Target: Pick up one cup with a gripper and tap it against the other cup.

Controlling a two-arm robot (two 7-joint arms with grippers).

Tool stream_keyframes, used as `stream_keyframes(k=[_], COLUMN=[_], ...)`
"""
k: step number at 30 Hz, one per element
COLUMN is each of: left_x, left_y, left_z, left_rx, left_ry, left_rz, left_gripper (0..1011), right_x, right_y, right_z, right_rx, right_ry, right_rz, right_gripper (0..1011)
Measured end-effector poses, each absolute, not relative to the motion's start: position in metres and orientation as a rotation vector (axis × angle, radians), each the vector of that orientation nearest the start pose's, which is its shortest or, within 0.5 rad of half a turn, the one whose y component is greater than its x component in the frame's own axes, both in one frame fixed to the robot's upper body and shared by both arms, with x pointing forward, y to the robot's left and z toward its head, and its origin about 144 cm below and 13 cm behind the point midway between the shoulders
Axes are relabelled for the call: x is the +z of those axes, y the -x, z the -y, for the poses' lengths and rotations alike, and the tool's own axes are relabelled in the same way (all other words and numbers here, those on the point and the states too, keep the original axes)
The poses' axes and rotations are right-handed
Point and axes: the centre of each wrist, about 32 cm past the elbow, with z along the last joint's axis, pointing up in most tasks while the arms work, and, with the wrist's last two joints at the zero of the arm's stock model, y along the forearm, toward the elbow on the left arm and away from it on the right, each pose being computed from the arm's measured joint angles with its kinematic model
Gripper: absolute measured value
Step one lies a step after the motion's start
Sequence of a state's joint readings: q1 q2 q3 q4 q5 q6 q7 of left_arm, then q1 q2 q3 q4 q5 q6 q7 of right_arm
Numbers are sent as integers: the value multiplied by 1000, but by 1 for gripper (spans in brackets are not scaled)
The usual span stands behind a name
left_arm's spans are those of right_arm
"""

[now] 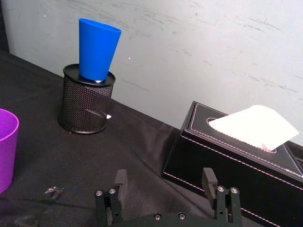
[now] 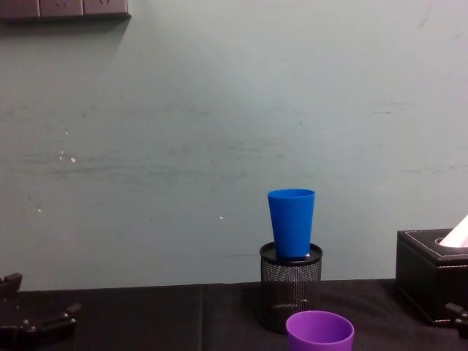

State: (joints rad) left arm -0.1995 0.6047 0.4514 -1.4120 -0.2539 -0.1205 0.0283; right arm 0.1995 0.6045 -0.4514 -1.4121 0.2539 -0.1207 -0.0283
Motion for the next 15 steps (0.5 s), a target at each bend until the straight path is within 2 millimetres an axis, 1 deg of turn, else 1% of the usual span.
stream_keyframes(k=[15], left_x=[1140], left_y=[-489], left_z=[-310], left_rx=[1248], left_ry=[-304], left_rz=[285], left_gripper=[1000], right_x=[1140], right_y=[-489], right_z=[310], right_rx=[-1248], right_ry=[304], right_rz=[285], right_gripper=[1003])
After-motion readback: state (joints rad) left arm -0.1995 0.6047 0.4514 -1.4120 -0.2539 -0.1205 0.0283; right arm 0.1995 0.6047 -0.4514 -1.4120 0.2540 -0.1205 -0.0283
